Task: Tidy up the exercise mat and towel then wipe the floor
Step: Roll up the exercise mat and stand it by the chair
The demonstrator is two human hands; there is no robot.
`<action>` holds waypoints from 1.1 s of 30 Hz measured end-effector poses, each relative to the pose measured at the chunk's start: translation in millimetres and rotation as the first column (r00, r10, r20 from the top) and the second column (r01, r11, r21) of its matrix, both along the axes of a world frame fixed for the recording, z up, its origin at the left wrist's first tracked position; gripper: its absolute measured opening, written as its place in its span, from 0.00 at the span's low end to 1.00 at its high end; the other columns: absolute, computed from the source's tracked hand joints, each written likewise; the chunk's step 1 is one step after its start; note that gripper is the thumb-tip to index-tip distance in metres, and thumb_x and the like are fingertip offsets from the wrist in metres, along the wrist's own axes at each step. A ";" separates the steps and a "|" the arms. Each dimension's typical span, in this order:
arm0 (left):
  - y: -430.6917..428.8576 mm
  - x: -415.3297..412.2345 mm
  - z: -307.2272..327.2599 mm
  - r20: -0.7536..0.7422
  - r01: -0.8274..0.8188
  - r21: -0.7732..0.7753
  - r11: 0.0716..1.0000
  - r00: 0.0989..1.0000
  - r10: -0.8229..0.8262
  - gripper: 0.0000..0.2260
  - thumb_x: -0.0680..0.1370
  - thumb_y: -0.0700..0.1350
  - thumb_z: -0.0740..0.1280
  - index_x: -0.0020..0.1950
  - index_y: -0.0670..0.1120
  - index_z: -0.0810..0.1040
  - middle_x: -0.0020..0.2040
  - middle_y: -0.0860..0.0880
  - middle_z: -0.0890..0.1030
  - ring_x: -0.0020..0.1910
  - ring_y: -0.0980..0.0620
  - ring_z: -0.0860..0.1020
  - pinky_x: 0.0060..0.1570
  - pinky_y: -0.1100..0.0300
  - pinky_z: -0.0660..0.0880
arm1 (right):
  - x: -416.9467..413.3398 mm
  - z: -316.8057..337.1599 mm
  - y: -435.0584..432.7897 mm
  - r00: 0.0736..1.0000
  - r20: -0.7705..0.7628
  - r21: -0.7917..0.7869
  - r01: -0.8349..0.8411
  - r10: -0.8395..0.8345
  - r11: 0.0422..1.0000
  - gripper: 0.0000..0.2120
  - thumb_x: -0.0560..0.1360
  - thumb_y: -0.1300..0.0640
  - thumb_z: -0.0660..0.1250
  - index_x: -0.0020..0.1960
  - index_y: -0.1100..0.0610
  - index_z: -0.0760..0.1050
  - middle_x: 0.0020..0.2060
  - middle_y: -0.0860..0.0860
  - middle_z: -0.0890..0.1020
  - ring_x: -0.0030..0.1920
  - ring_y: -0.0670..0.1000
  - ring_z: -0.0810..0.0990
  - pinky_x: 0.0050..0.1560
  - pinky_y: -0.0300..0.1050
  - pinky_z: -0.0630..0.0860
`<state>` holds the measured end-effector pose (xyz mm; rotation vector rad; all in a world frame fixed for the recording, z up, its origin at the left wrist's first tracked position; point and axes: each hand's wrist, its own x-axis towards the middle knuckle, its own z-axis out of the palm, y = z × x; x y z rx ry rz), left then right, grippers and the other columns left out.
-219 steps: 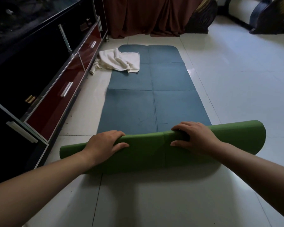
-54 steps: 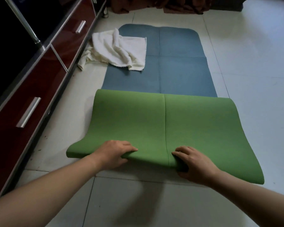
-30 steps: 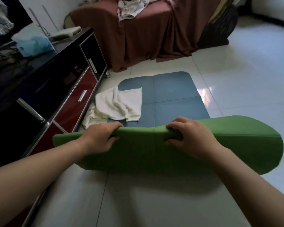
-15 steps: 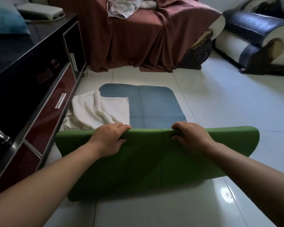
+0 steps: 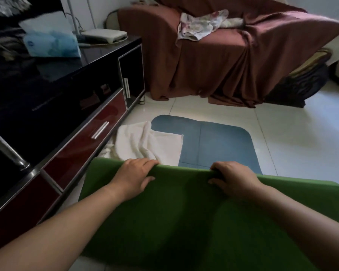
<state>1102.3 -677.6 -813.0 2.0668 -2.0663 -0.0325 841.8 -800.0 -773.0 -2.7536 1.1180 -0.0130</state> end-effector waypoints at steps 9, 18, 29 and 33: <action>-68.7 -32.0 15.3 0.212 -0.062 0.219 0.974 0.977 0.014 0.18 0.77 0.49 0.64 0.65 0.50 0.68 0.60 0.51 0.75 0.59 0.49 0.73 0.59 0.53 0.67 | -34.0 -43.1 -48.5 0.991 0.137 0.056 -0.012 0.004 0.998 0.12 0.76 0.45 0.62 0.55 0.52 0.71 0.53 0.48 0.79 0.54 0.52 0.76 0.45 0.44 0.68; -91.8 -16.8 -9.4 0.161 -0.075 0.222 0.972 0.986 0.040 0.27 0.78 0.49 0.62 0.75 0.50 0.57 0.71 0.49 0.66 0.69 0.49 0.66 0.69 0.51 0.63 | -6.6 -54.8 -91.0 0.996 0.087 -0.014 -0.007 0.008 1.000 0.15 0.77 0.44 0.61 0.59 0.51 0.72 0.55 0.48 0.79 0.56 0.52 0.75 0.46 0.44 0.68; -93.9 -0.6 -112.3 -0.031 0.084 0.420 0.904 0.996 -0.078 0.40 0.62 0.71 0.26 0.73 0.62 0.38 0.76 0.55 0.35 0.72 0.54 0.33 0.68 0.46 0.33 | 31.6 -107.8 -80.7 0.975 -0.127 0.221 0.206 -0.182 0.953 0.28 0.77 0.38 0.55 0.71 0.52 0.64 0.73 0.51 0.62 0.72 0.53 0.62 0.71 0.52 0.61; -99.8 6.4 -135.8 -0.079 0.092 0.394 0.914 0.995 -0.066 0.41 0.62 0.74 0.28 0.74 0.62 0.41 0.77 0.56 0.38 0.73 0.57 0.35 0.69 0.48 0.34 | 51.0 -141.5 -51.3 0.935 -0.181 0.266 0.346 -0.306 0.900 0.40 0.71 0.28 0.41 0.76 0.50 0.51 0.77 0.48 0.46 0.76 0.51 0.44 0.73 0.61 0.43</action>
